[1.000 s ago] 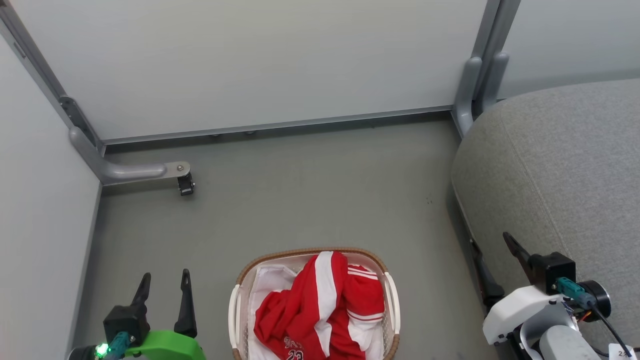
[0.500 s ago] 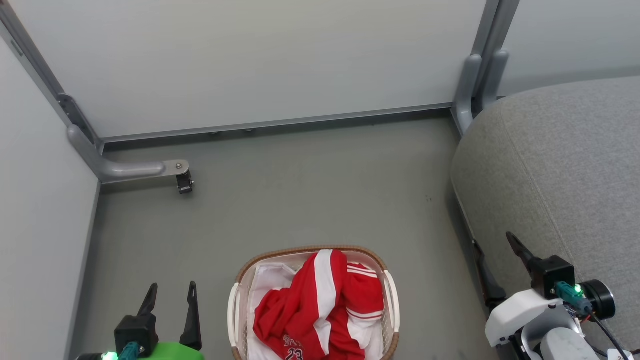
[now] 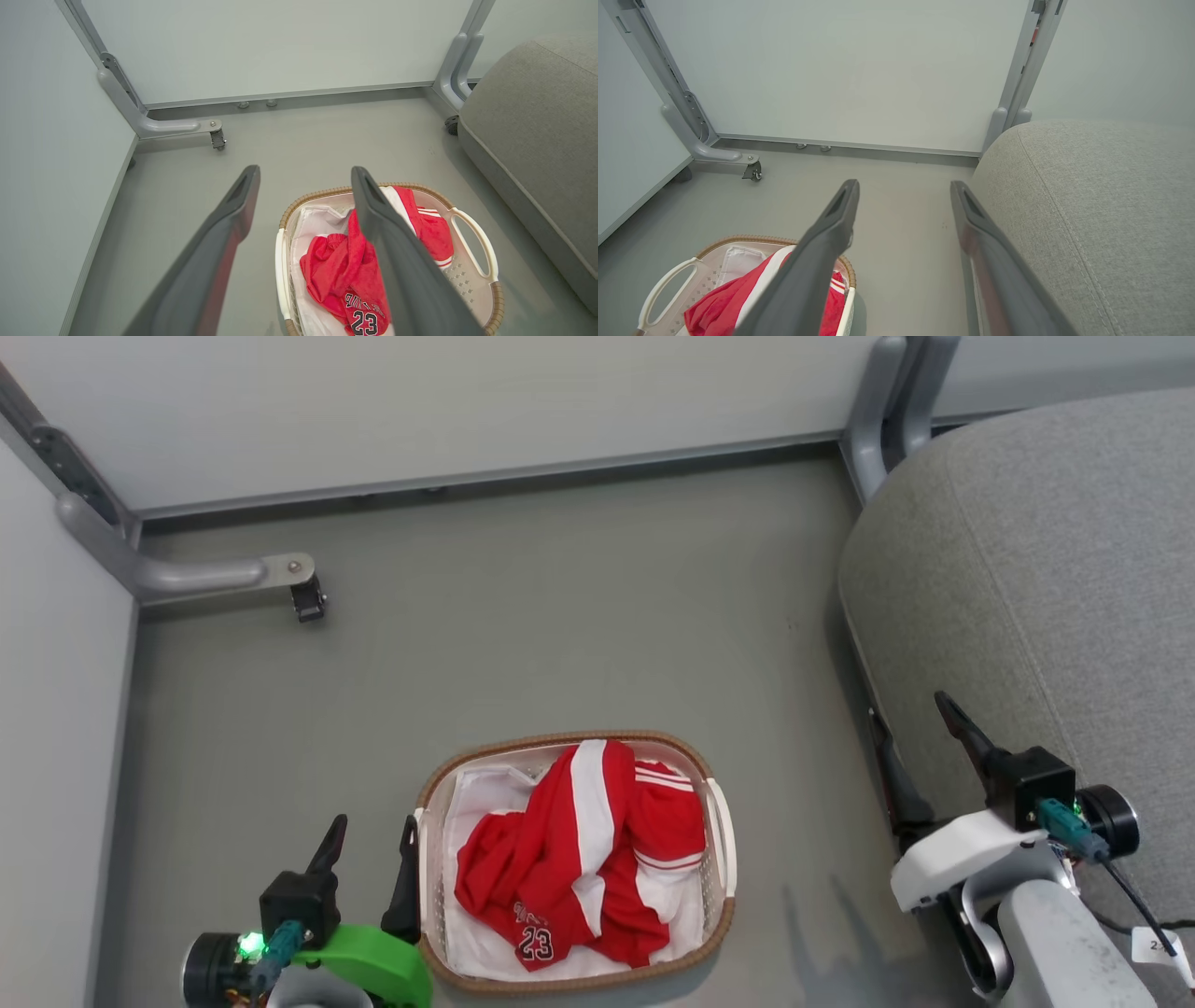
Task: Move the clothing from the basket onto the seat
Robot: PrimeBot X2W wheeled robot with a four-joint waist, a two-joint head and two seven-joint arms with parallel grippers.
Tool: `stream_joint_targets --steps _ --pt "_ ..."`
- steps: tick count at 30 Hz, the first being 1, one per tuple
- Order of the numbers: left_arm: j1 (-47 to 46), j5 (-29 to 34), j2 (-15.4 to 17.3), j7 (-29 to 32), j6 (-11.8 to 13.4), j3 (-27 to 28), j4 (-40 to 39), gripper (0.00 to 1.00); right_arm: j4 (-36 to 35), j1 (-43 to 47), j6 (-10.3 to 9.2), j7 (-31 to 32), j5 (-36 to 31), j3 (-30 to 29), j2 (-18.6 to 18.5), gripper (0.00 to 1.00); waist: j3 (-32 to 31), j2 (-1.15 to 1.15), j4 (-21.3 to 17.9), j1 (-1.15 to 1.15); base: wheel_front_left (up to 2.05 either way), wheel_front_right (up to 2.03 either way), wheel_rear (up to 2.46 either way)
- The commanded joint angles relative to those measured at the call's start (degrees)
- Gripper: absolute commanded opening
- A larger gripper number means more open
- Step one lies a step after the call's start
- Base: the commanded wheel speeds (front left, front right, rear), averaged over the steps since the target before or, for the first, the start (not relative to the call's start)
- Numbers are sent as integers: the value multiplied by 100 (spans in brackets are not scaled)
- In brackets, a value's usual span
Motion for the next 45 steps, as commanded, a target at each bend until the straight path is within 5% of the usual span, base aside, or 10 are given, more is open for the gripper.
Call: stream_joint_targets --steps 1,22,40,45 --pt "-197 -80 10 -2 11 -61 46 100 -46 -140 -2 -26 46 -8 -3 100 489 0 -164 0 0 0 0" --pt "-2161 -614 22 -2 -24 -1357 1470 100 -645 -1233 -2 -25 208 149 153 100 2651 0 -753 0 0 0 0" --pt "-3116 -1122 22 -2 39 -2329 3176 100 -770 -1336 -2 -26 167 101 278 100 3336 0 -902 0 0 0 0" --pt "-3325 -1242 21 -2 233 -2431 3480 100 -772 -1408 -2 -26 200 149 271 100 3466 0 -930 0 0 0 0"
